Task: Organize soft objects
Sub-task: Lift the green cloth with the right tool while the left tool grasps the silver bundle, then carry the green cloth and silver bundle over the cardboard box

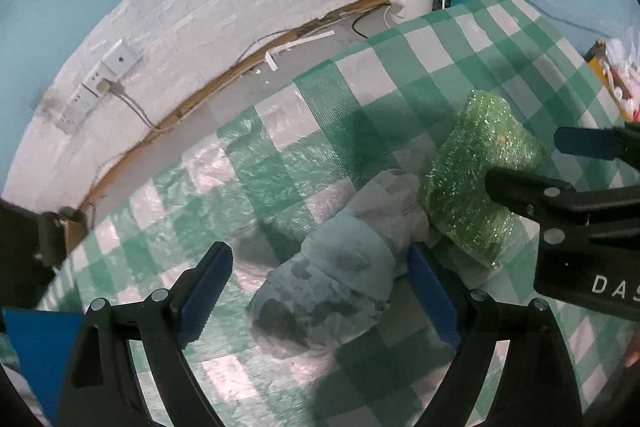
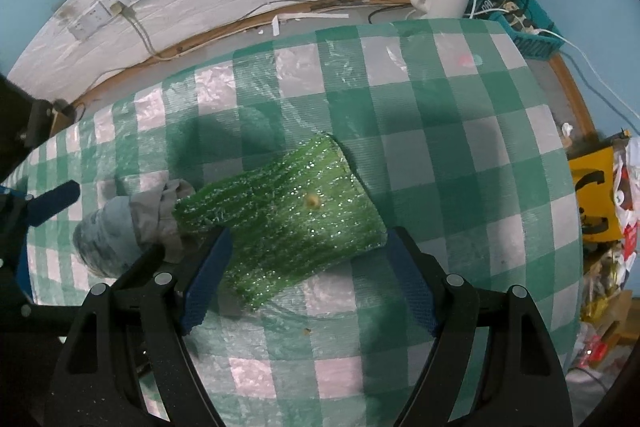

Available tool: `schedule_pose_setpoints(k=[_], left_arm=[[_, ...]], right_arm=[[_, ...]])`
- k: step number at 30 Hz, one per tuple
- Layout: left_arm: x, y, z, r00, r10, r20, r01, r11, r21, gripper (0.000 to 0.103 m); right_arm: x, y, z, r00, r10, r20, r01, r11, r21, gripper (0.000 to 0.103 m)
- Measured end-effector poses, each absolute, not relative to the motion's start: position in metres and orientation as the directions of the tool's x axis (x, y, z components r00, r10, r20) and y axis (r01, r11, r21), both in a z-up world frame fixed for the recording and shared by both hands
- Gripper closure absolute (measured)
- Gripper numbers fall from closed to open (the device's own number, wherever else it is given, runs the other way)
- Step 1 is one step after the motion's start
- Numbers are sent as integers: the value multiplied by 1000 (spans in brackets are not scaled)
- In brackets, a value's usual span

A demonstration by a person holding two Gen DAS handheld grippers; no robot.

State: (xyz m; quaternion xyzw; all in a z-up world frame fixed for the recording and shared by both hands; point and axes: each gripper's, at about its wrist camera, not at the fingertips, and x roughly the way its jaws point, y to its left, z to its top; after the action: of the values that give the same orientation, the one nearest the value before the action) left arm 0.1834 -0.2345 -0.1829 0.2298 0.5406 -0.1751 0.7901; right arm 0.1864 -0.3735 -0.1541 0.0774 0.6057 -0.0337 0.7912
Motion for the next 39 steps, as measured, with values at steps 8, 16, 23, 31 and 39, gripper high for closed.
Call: schedule_pose_setpoints(k=[8,16,23,31,39], left_arm=[[199,-212,-194,256,-147,-956,440,898,-20,50],[192,-196,-188,274,-117,-955,386,922,-2,55],[190,-177,-182,282,-124,-951,359,933,-15,55],[184,-172,-178,284,-117,-952,353,936,-10,55],[174,-164,-167,306,-111,-946,343,939,1,55]], right_arm=[[194,-366,-157,275,9,-961,113,993,42,24],[199,-349,-171,272,-48,-961,35,999,-40,24],[197,-344,-178,276,-65,-959,-5,998,-69,23],[189,-329,-172,293,-43,-955,-86,994,-71,85],[181,-328,-164,285,3,-959,-82,996,-22,91]])
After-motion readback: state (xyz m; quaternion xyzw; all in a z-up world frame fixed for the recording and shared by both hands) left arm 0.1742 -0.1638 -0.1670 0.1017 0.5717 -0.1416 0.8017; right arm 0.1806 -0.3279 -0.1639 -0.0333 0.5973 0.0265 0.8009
